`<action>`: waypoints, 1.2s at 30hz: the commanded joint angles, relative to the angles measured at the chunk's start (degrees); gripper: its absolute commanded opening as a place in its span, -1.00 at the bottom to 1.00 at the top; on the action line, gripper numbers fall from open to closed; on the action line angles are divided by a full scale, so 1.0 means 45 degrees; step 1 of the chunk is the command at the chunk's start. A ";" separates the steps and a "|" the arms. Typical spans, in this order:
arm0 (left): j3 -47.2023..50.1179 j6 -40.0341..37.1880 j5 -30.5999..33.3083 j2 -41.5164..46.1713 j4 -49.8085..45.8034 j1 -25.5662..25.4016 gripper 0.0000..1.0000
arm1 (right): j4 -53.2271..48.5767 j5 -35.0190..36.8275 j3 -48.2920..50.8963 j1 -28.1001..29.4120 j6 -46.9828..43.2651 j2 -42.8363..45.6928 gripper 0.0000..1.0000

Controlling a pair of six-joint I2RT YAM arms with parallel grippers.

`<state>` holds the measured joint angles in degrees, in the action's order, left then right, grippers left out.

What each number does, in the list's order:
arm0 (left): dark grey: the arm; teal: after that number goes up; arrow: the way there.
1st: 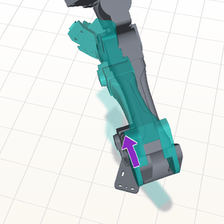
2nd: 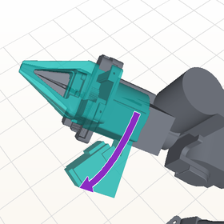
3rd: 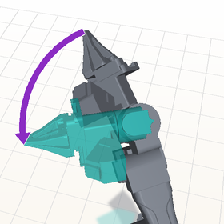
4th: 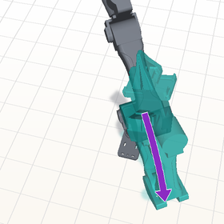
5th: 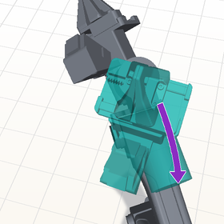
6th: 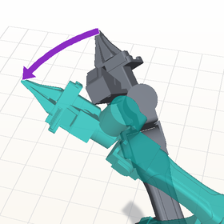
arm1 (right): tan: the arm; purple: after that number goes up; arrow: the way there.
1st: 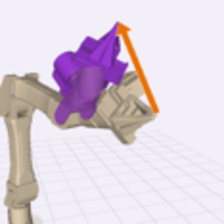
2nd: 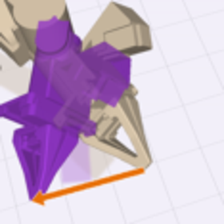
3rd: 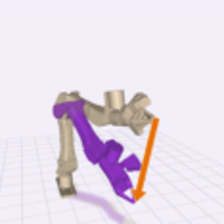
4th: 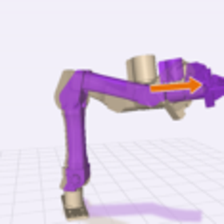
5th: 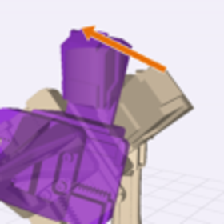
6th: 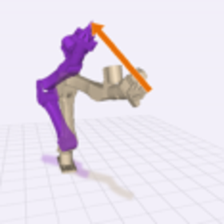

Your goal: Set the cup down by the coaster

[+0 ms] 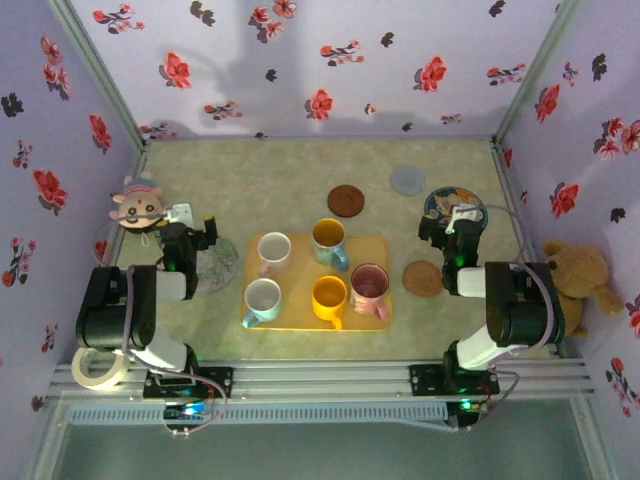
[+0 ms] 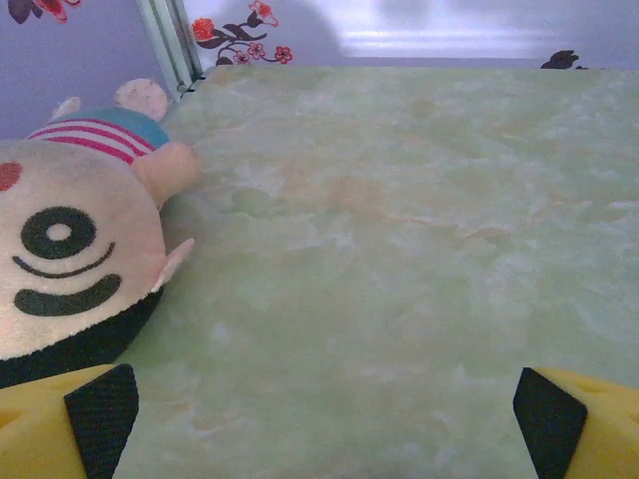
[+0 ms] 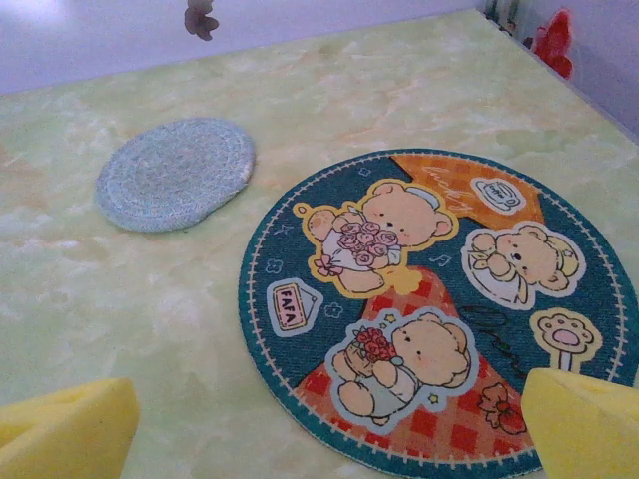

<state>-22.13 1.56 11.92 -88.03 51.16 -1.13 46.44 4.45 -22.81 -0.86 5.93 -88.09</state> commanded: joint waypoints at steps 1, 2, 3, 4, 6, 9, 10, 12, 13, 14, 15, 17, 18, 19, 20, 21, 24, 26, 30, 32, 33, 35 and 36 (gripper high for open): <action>-0.0026 -0.0117 -0.0130 -0.0106 0.0094 -0.0006 0.99 | -0.0040 -0.0033 -0.0201 0.0016 -0.0166 -0.0072 0.99; -0.0024 -0.0124 -0.0130 -0.0095 0.0080 -0.0014 1.00 | -0.0026 -0.0031 -0.0194 0.0021 -0.0166 -0.0079 0.99; -0.0024 -0.0124 -0.0130 -0.0087 0.0097 -0.0014 1.00 | -0.0022 -0.0031 -0.0204 0.0013 -0.0166 -0.0087 0.99; -0.0024 -0.0116 -0.0130 -0.0095 0.0094 -0.0014 1.00 | -0.0023 -0.0031 -0.0204 0.0016 -0.0166 -0.0075 0.99; -0.0024 -0.0123 -0.0130 -0.0086 0.0079 -0.0015 1.00 | -0.0012 -0.0031 -0.0199 0.0016 -0.0165 -0.0084 0.99; -0.0024 -0.0129 -0.0130 -0.0087 0.0089 -0.0009 1.00 | -0.0011 -0.0031 -0.0194 0.0016 -0.0166 -0.0082 0.99; -0.0024 -0.0131 -0.0130 -0.0092 0.0096 -0.0004 1.00 | -0.0029 -0.0031 -0.0190 0.0015 -0.0166 -0.0073 0.99; -0.0024 -0.0122 -0.0130 -0.0087 0.0087 -0.0010 1.00 | -0.0018 -0.0036 -0.0201 0.0016 -0.0166 -0.0082 0.99; -0.0021 -0.0123 -0.0130 -0.0101 0.0080 -0.0009 1.00 | -0.0011 -0.0041 -0.0195 0.0019 -0.0166 -0.0073 0.99; -0.0024 -0.0114 -0.0129 -0.0089 0.0085 -0.0005 1.00 | -0.0014 -0.0031 -0.0192 0.0016 -0.0166 -0.0072 0.99; -0.0024 -0.0113 -0.0130 -0.0107 0.0075 -0.0004 1.00 | -0.0025 -0.0032 -0.0196 0.0016 -0.0166 -0.0076 0.99; -0.0043 -0.0085 -0.0130 -0.0101 0.0060 -0.0004 1.00 | -0.0036 -0.0032 -0.0202 0.0016 -0.0166 -0.0088 0.99; -0.0043 -0.0092 -0.0120 -0.0103 0.0058 -0.0004 0.99 | -0.0026 -0.0031 -0.0209 0.0016 -0.0179 -0.0088 0.99; -0.0043 -0.0092 -0.0127 -0.0088 0.0058 -0.0004 0.99 | -0.0055 -0.0036 -0.0206 0.0015 -0.0172 -0.0093 0.99; -0.0043 -0.0090 -0.0120 -0.0092 0.0057 -0.0004 1.00 | -0.0065 -0.0034 -0.0234 0.0004 -0.0166 -0.0093 0.99; -0.0043 -0.0083 -0.0130 -0.0090 0.0068 -0.0004 1.00 | -0.0065 -0.0034 -0.0235 0.0006 -0.0166 -0.0101 0.99; -0.0043 -0.0083 -0.0129 -0.0094 0.0046 -0.0004 1.00 | -0.0065 -0.0035 -0.0229 0.0014 -0.0171 -0.0093 0.99; -0.0048 -0.0076 -0.0130 -0.0092 0.0041 -0.0004 0.99 | -0.0064 -0.0031 -0.0227 0.0016 -0.0166 -0.0092 0.99; -0.0058 -0.0081 -0.0133 -0.0097 0.0038 -0.0001 1.00 | -0.0048 -0.0031 -0.0237 0.0011 -0.0169 -0.0100 0.99; -0.0022 -0.0089 -0.0133 -0.0087 0.0081 0.0001 1.00 | -0.0026 -0.0031 -0.0191 0.0016 -0.0171 -0.0083 0.99; -0.0004 -0.0109 -0.0147 -0.0067 0.0106 0.0006 1.00 | 0.0002 -0.0031 -0.0172 0.0014 -0.0166 -0.0067 0.99; 0.0071 -0.0151 -0.0217 -0.0057 0.0245 -0.0004 0.99 | 0.0023 -0.0036 -0.0156 0.0014 -0.0166 -0.0053 0.99; 0.0121 -0.0168 -0.0256 -0.0052 0.0333 -0.0003 1.00 | 0.0060 -0.0032 -0.0136 0.0006 -0.0166 -0.0044 0.99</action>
<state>-22.13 1.56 11.73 -88.03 51.27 -1.13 46.44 4.45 -22.83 -0.86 5.93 -88.09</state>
